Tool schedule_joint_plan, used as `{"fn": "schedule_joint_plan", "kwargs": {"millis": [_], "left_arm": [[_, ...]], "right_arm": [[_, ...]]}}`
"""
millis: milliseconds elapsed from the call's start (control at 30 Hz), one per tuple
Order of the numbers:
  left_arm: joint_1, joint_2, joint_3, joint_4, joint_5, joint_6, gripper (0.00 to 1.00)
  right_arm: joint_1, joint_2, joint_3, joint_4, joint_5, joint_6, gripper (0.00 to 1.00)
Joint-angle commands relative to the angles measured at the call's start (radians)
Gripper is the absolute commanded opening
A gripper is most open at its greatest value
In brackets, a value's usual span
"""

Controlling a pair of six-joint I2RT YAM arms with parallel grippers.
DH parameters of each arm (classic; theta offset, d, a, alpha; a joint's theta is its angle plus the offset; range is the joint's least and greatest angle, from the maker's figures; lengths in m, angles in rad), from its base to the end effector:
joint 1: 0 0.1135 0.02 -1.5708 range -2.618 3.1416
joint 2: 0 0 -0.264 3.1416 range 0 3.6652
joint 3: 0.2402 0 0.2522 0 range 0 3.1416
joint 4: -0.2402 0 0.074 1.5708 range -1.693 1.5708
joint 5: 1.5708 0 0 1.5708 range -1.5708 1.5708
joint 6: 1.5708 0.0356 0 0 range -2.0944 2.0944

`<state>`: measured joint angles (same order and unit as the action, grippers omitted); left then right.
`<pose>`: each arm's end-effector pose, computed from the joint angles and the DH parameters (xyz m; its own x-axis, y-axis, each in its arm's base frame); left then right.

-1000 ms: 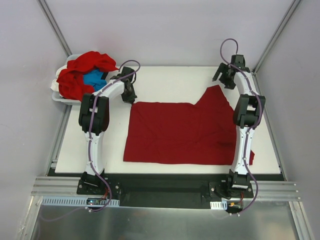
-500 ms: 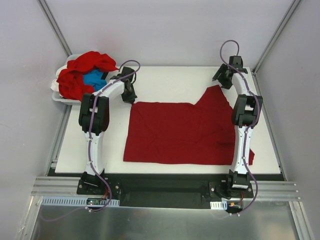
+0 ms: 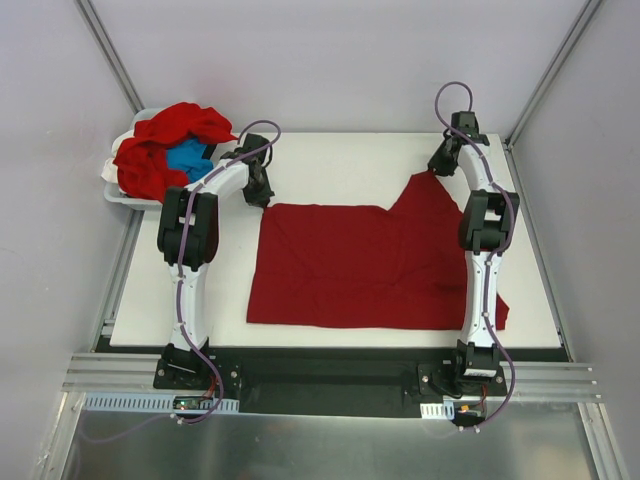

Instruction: Fold and stack the t-shirts

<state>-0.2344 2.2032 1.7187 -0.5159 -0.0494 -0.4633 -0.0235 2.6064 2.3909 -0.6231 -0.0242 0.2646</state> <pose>0.4672 -0.1098 0.1732 -0.8245 -0.2620 -0.5016 -0.1815 0.9620 -0.2041 0.5723 -0.0126 0.1729 -0.7157 0.2783 -0.6405 0.2015 0.9604 0.1922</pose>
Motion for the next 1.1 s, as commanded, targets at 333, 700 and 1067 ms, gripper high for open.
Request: {"fn": "schedule_joint_plan", "kwargs": {"millis": [333,700,1067], "left_arm": [[0.003,-0.051,0.022,-0.047,0.045,0.009,0.0],[0.021,-0.08,0.03,0.049,0.085,0.052,0.0],[0.04,-0.163,-0.071,0.106,0.026,0.032,0.0]], "right_arm": [[-0.007,-0.126,-0.157,0.097,-0.089,-0.067,0.01],[-0.044,-0.279,-0.252,0.227,-0.212,-0.183,0.01],[-0.075,-0.35,-0.268,0.261,-0.174,-0.189,0.01]]}}
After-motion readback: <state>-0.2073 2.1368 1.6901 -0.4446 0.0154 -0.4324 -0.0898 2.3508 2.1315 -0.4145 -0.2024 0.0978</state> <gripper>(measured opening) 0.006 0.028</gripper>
